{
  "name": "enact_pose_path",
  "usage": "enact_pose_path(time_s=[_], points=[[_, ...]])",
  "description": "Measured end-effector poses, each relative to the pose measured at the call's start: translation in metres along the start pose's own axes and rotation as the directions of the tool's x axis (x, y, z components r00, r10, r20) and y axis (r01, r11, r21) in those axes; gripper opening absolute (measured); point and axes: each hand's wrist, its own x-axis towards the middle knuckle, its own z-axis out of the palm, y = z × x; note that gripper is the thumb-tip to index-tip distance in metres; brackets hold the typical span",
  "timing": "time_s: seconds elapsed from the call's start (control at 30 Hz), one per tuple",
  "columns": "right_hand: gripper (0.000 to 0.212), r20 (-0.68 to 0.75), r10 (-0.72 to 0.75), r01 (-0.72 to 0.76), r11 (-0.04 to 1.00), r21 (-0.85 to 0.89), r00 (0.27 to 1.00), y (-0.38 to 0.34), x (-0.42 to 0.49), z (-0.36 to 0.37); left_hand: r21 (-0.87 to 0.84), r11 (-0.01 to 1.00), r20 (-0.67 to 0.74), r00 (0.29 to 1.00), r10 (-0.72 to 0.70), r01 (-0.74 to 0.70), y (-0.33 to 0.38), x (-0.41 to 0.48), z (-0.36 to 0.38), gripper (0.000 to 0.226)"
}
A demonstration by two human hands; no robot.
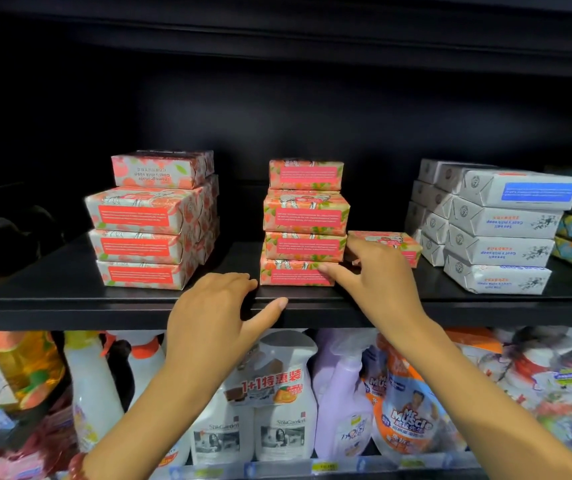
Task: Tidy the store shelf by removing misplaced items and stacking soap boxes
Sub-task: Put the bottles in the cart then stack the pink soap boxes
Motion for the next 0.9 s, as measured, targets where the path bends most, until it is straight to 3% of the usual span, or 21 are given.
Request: enact_pose_path(time_s=[0.17,0.3,0.4,0.43,0.53,0.63,0.83,0.9], points=[[0.038,0.003,-0.042,0.042,0.999,-0.005,0.999,-0.001,0.001,0.003,0.002,1.0,-0.001,1.0,0.008,-0.008,-0.001,0.0,0.001,0.061],[0.042,0.086,-0.045,0.042,0.999,0.033,0.995,0.007,0.007,-0.01,0.008,1.0,-0.006,1.0,0.028,-0.028,-0.002,0.001,0.002,0.062],[0.05,0.003,0.019,-0.019,0.998,0.063,1.0,0.028,0.021,-0.031,0.01,0.998,-0.02,0.998,0.061,-0.061,-0.004,0.002,0.003,0.063],[0.053,0.034,0.036,-0.036,0.999,0.01,0.999,0.036,0.026,-0.036,0.007,0.997,-0.024,0.997,0.075,-0.075,-0.005,0.003,0.004,0.064],[0.074,0.322,0.149,-0.092,0.978,-0.186,0.935,0.057,0.04,-0.04,-0.004,0.996,-0.032,0.995,0.092,-0.092,-0.007,0.006,0.006,0.066],[0.089,0.457,0.201,-0.124,0.973,-0.194,0.866,0.064,0.045,-0.029,-0.013,0.997,-0.039,0.996,0.078,-0.078,-0.008,0.007,0.008,0.067],[0.06,0.42,0.119,-0.04,0.98,-0.193,0.9,0.065,0.041,-0.031,0.017,0.996,-0.081,0.993,0.089,-0.088,-0.008,0.004,0.011,0.066],[0.059,0.269,0.046,0.005,0.983,-0.183,0.962,0.066,0.032,-0.027,0.024,0.995,-0.094,0.991,0.096,-0.095,-0.009,0.003,0.012,0.066]])
